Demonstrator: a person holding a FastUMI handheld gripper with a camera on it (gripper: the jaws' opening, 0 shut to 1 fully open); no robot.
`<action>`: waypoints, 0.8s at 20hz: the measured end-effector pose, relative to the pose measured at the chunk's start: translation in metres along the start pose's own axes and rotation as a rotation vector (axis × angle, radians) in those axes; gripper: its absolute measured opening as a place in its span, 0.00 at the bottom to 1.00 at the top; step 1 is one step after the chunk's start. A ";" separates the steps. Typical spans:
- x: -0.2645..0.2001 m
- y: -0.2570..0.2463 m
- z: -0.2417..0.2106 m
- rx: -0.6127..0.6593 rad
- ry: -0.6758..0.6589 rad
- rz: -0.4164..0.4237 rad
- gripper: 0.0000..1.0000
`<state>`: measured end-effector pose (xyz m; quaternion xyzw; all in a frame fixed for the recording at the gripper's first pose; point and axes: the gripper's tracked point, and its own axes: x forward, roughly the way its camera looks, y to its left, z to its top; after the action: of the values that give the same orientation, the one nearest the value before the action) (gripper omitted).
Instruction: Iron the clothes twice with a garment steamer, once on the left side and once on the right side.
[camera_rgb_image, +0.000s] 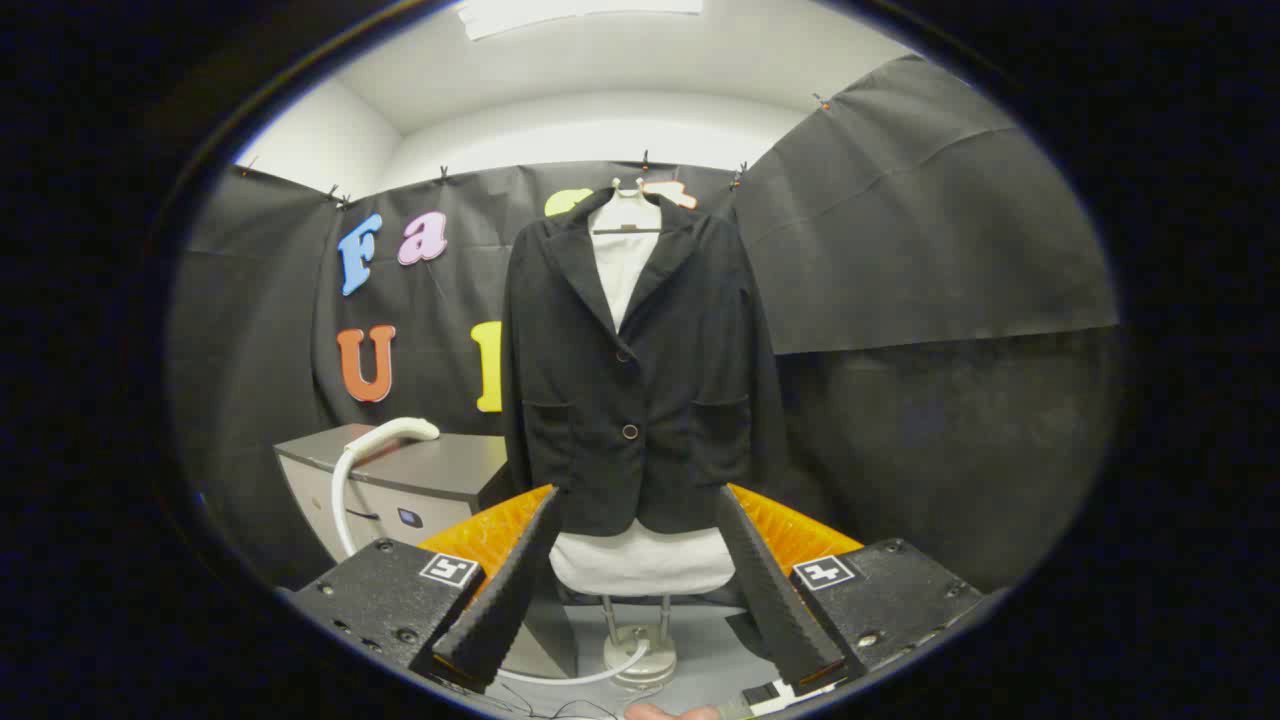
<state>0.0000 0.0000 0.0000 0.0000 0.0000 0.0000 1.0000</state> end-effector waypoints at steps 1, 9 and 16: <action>-0.001 0.000 -0.001 -0.001 0.004 -0.006 0.99; -0.009 0.015 -0.014 -0.007 0.050 -0.033 0.99; -0.015 0.063 -0.021 0.033 0.098 -0.044 0.99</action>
<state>-0.0145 0.0627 -0.0213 0.0166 0.0492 -0.0220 0.9984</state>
